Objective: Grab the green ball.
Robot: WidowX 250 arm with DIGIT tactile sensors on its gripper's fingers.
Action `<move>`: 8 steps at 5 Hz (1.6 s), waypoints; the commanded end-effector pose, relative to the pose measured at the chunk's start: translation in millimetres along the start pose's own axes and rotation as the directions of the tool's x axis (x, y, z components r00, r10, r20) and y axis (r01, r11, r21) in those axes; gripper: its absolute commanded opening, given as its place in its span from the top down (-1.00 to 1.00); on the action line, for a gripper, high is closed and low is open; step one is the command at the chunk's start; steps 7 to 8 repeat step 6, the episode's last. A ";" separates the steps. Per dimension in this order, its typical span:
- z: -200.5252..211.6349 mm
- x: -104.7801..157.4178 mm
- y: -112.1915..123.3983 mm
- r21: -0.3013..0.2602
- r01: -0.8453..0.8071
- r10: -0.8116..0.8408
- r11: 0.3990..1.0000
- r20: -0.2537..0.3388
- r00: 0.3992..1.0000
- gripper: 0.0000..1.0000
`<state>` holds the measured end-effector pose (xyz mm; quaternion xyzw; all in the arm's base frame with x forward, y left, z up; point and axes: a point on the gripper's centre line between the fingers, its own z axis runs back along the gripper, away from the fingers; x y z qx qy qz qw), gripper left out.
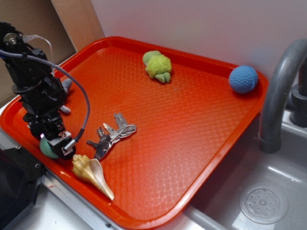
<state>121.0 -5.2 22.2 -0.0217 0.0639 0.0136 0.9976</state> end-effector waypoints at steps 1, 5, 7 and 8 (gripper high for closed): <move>77.0 3.9 -15.4 0.087 0.047 -0.058 0.995 0.138 0.989 1.00; 206.1 56.7 -2.5 0.091 -0.063 0.049 0.994 0.147 0.988 1.00; 199.5 53.6 -3.8 0.108 -0.037 0.020 0.993 0.158 0.987 1.00; 199.5 53.6 -3.8 0.108 -0.037 0.020 0.993 0.158 0.987 1.00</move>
